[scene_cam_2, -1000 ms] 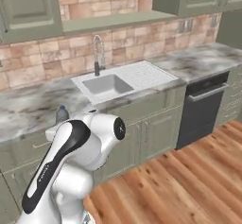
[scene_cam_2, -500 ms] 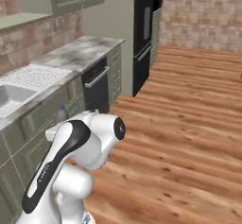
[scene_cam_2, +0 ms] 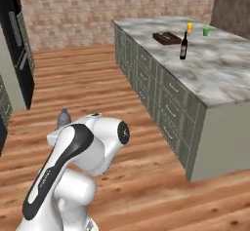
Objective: Place the drinks on the dining counter in a tight cluster.
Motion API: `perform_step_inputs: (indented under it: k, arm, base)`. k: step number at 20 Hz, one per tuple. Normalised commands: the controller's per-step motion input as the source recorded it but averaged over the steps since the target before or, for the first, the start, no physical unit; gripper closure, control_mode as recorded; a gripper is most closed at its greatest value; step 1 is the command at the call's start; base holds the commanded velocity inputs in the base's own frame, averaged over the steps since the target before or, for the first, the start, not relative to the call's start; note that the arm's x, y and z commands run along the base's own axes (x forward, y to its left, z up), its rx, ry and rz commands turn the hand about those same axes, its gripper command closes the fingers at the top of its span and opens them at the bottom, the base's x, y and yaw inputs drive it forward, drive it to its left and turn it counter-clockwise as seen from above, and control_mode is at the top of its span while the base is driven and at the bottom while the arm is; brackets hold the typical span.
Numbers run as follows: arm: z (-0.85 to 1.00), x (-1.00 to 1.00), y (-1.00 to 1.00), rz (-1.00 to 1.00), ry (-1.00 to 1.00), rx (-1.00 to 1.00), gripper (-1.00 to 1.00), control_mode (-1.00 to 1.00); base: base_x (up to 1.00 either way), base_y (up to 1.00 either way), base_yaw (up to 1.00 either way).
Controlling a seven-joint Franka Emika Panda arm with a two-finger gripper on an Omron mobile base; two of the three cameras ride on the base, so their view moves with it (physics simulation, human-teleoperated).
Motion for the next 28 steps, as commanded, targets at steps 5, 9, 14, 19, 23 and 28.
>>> perform_step_inputs:
  k: [5,9,14,19,23,28]
  arm:
    - [0.0,0.0,0.0,0.0,0.0,0.0,1.0,1.0]
    - [0.0,0.0,0.0,0.0,0.0,0.0,1.0,1.0]
    - [0.0,0.0,0.0,0.0,0.0,0.0,1.0,1.0]
    - [0.0,0.0,0.0,0.0,0.0,0.0,1.0,1.0]
    - [0.0,0.0,0.0,0.0,0.0,0.0,1.0,1.0]
    - [0.0,0.0,0.0,0.0,0.0,0.0,1.0,1.0]
  base:
    - [0.49,0.46,-0.72]
    - [1.0,1.0,-0.17]
    - [1.0,0.66,0.06]
    - [0.99,0.28,-0.24]
    - [0.86,0.38,-0.64]
    - [0.79,0.53,-0.65]
